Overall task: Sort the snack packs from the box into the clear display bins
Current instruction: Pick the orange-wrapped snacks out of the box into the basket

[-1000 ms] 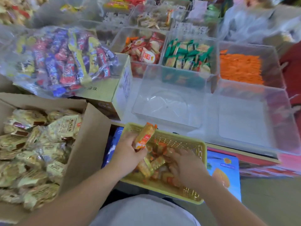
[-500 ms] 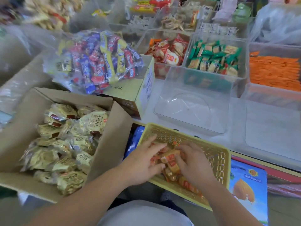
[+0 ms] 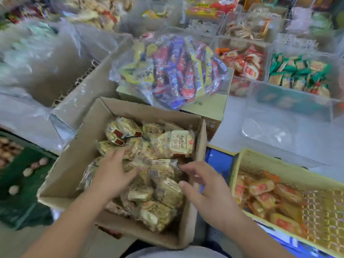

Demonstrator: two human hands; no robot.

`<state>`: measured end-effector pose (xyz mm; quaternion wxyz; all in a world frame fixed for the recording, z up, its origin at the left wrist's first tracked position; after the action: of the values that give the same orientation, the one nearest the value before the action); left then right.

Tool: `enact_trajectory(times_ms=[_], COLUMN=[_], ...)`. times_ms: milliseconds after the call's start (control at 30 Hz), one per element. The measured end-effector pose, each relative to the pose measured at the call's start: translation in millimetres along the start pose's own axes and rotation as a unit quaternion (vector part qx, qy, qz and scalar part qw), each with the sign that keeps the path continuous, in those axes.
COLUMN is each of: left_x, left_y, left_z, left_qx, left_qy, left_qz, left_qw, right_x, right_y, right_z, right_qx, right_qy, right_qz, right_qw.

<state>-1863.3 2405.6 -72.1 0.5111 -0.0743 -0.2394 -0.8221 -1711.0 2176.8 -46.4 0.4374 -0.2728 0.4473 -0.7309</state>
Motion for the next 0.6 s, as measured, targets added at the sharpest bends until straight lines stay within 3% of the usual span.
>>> enact_trajectory(times_ms=[100,200,333,400,500,533,600], left_x=[-30.1,-36.5,-31.1,-32.9,-39.4,-40.6,-40.4], left_y=[-45.1,-64.2,-64.7,-63.9,-68.6,-72.1,-81.7], left_z=[-3.2,-19.6,-38.1,-43.4,-46.7,-47.8,-51.3], left_qx=[-0.009,-0.064,-0.056,-0.037,-0.046,-0.086,-0.167], left_qy=[-0.104,-0.202,-0.258,-0.273,-0.289,-0.299,-0.329], left_qz=[0.003,-0.054,-0.079,-0.066,-0.048,-0.058,-0.082], left_qw=[0.994,0.976,0.961,0.959,0.955,0.949,0.926], right_x=[-13.6,-27.9,-31.9,-27.7,-18.1,-13.6,-1.9], right_y=[-11.1,-11.3,-11.9,-17.3,-36.1,-40.7,-37.7], right_z=[-44.6,-77.2,-92.1,-94.4,-91.3,-90.1,-91.5], right_qx=[-0.022,0.056,0.1,0.149,0.26,0.298,0.357], right_qy=[-0.02,-0.041,0.008,0.04,0.106,0.086,-0.026], right_qz=[-0.101,-0.173,-0.233,-0.232,-0.165,-0.169,-0.231], right_qw=[0.994,0.983,0.967,0.961,0.946,0.935,0.905])
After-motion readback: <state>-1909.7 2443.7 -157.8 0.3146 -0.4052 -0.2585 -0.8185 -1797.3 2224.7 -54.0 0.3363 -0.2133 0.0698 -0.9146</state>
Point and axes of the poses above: each hand's wrist, its own x-axis away from the middle knuckle, its own z-axis out of the back of the hand, y = z × x, the point moved 4 cm from there along -x, towards the middle knuckle, and after that the axes turned 10 degrees about z, right-handed, at the moved point
